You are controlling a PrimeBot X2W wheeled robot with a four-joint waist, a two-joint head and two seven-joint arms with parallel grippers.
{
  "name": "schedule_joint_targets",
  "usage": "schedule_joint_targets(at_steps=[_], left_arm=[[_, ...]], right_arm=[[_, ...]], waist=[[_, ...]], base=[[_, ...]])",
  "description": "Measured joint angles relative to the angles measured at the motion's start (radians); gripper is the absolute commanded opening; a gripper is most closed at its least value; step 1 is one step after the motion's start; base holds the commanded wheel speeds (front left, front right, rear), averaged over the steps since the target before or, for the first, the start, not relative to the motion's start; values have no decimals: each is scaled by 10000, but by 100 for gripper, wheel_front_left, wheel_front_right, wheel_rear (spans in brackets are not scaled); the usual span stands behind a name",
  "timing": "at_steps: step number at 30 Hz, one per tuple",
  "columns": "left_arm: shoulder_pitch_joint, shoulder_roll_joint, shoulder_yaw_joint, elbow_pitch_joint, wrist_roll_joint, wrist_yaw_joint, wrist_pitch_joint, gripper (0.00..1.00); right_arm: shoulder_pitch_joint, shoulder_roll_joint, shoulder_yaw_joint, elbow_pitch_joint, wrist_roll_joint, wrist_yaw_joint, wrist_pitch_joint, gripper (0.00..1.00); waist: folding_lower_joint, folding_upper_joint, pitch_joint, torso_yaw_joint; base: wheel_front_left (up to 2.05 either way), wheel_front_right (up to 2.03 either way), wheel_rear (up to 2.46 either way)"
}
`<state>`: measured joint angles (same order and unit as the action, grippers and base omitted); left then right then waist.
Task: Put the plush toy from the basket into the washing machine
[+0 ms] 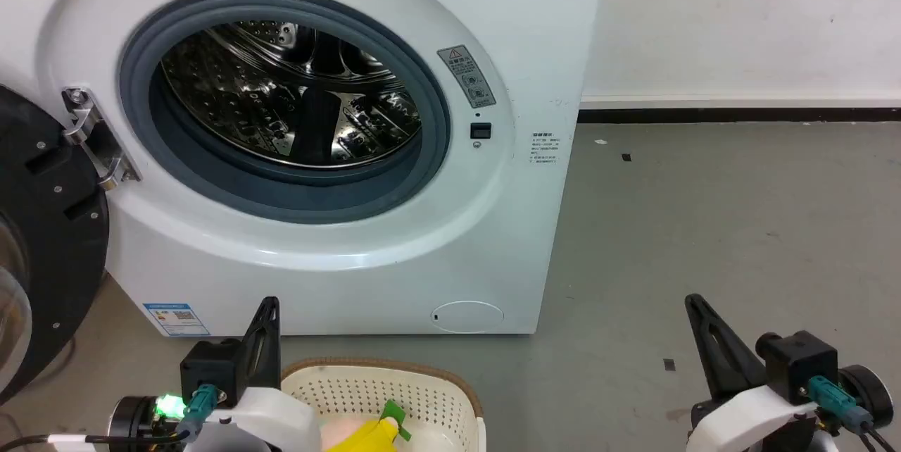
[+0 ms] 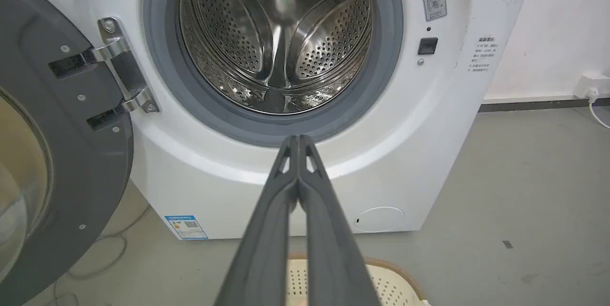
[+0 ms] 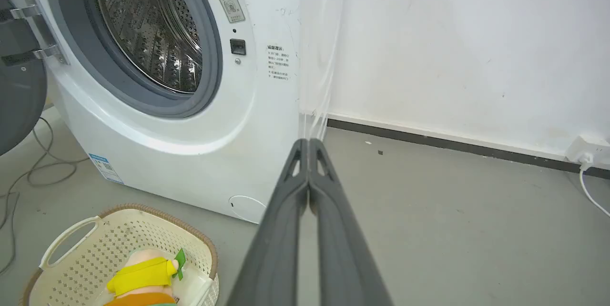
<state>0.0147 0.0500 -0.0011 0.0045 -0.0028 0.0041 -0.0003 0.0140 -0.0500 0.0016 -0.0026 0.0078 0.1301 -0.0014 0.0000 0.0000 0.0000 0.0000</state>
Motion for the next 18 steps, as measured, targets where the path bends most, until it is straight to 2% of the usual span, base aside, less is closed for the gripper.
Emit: schedule_joint_targets(at_steps=[12,13,18], left_arm=[[0,0,2,0,0,0,0,0],[0,0,2,0,0,0,0,100],[8,0,-4,6,-2,12,0,100]], right_arm=[[0,0,2,0,0,0,0,0],[0,0,0,0,0,0,0,100],[3,0,12,-2,6,0,-2,100]], waist=[[0,0,0,0],[0,0,0,0],[0,0,0,0]], base=[[0,0,0],[0,0,0],[0,0,0]])
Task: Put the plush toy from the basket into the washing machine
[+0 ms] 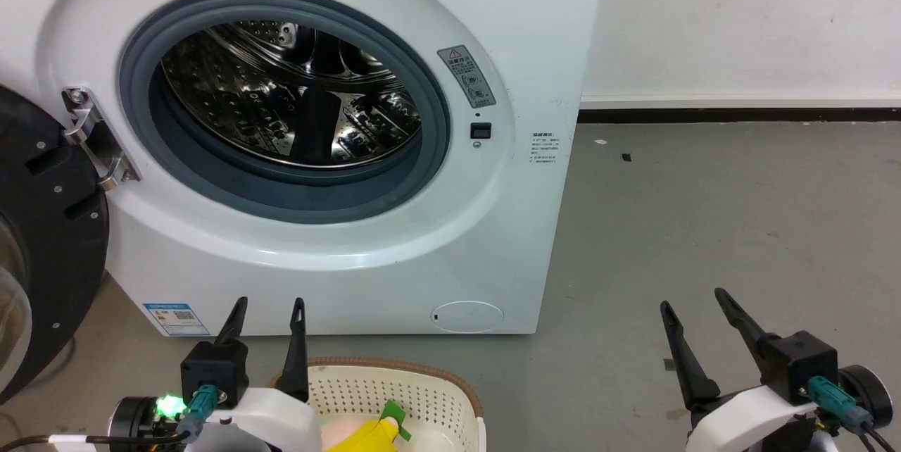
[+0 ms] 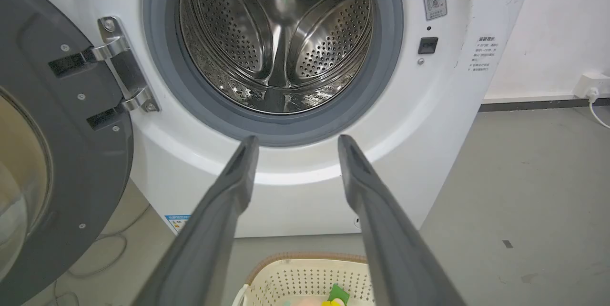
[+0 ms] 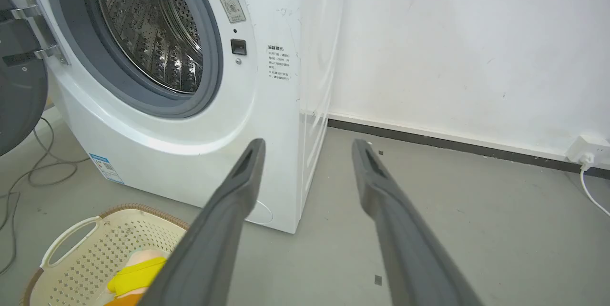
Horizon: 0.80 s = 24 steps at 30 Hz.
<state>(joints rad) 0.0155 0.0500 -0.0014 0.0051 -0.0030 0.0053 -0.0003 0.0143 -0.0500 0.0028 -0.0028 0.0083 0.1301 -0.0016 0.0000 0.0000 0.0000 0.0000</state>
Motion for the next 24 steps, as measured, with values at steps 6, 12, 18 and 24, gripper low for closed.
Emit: schedule_joint_targets(at_steps=[6,12,18,24], left_arm=[[1,0,-69,21,-19,8,-38,100],[1,0,-165,75,-171,10,-184,100],[1,0,-244,261,-284,15,-288,100],[-3,-2,-364,552,-430,17,-426,100]], right_arm=[[1,0,-12,2,119,0,-48,100],[1,0,-100,4,192,0,-178,100],[1,0,-142,4,284,0,-282,100],[1,0,-176,-4,410,0,-408,100]], waist=[[0,0,14,-5],[0,0,51,-12],[0,0,125,-38],[0,0,246,-85]], base=[[0,0,0],[0,0,0],[0,0,0],[0,0,0]])
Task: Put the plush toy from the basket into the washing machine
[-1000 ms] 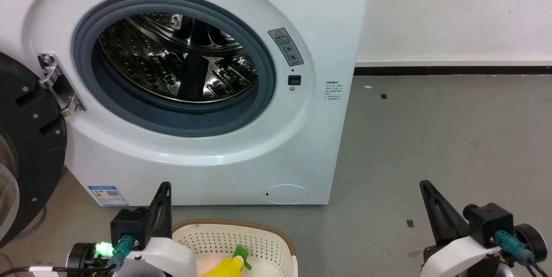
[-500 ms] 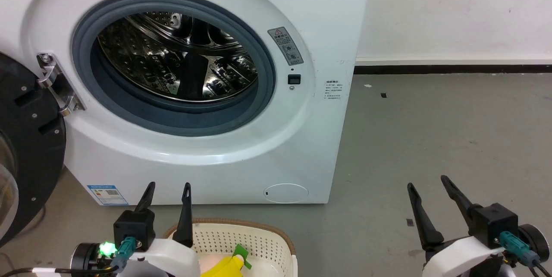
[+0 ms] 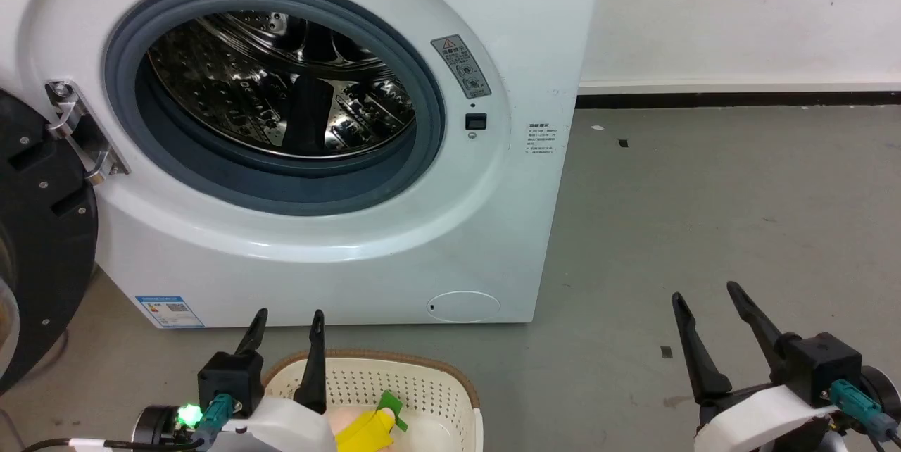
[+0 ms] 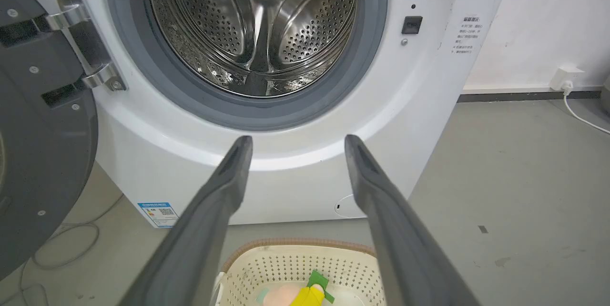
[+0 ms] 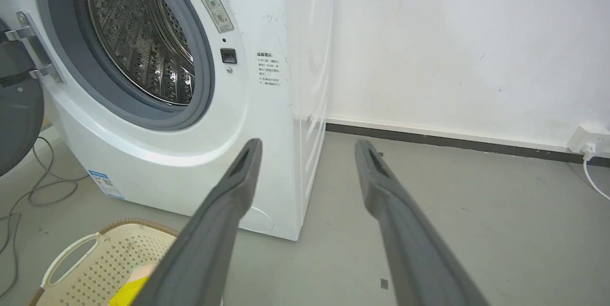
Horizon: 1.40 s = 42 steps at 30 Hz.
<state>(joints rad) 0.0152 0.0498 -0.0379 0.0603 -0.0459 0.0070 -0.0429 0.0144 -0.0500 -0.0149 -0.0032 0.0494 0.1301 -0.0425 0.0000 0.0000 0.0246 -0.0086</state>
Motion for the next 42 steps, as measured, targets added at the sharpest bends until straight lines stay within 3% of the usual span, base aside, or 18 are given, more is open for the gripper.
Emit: schedule_joint_targets(at_steps=[20,42], left_arm=[[-677,6,-357,1634,-476,0,-393,100],[-2284,230,-725,4884,-1352,-280,-533,100]], right_arm=[[-42,0,-48,-222,316,0,-405,100],[-471,0,257,-566,602,0,-920,100]], waist=[[0,0,680,-220],[0,0,2073,-596]], base=[[0,0,0],[0,0,0]])
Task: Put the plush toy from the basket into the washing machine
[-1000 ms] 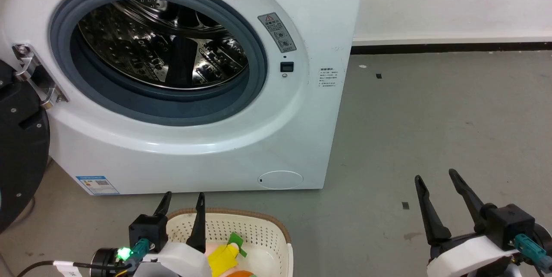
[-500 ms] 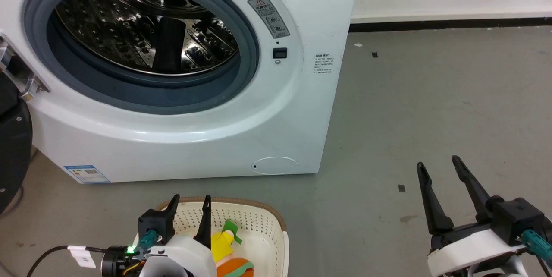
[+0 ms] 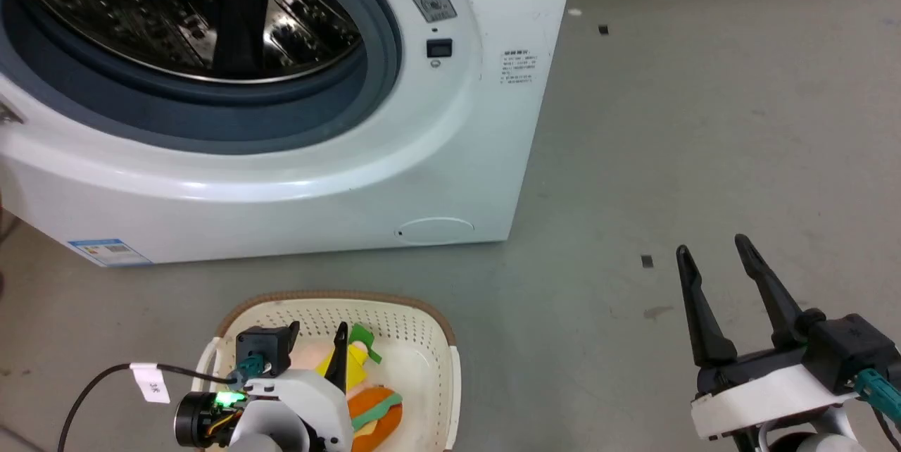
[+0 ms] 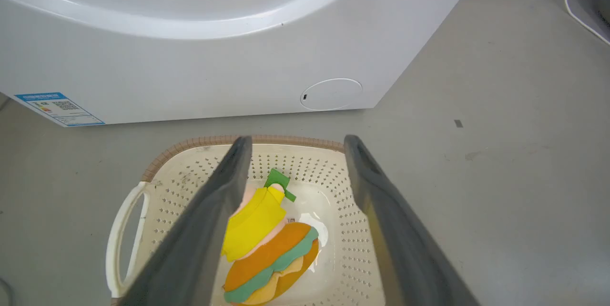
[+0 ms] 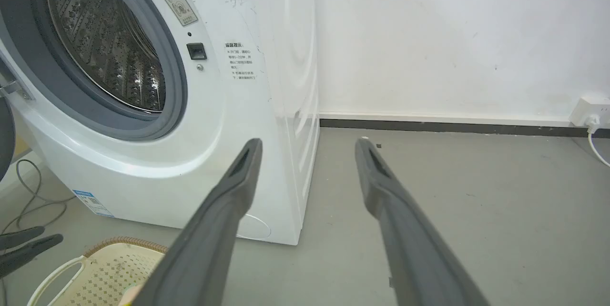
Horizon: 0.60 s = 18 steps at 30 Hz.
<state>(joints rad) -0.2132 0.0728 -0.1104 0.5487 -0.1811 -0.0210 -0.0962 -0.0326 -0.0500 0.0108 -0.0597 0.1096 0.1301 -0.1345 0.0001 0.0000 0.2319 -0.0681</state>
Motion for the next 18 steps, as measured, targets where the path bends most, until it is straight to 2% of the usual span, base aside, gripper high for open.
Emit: schedule_joint_targets(at_steps=[18], left_arm=[[-1477,671,-587,2876,-378,-192,-4,100]], right_arm=[[-504,0,188,-188,447,0,-364,100]], waist=[[0,0,1665,-606]], base=[[0,0,0]])
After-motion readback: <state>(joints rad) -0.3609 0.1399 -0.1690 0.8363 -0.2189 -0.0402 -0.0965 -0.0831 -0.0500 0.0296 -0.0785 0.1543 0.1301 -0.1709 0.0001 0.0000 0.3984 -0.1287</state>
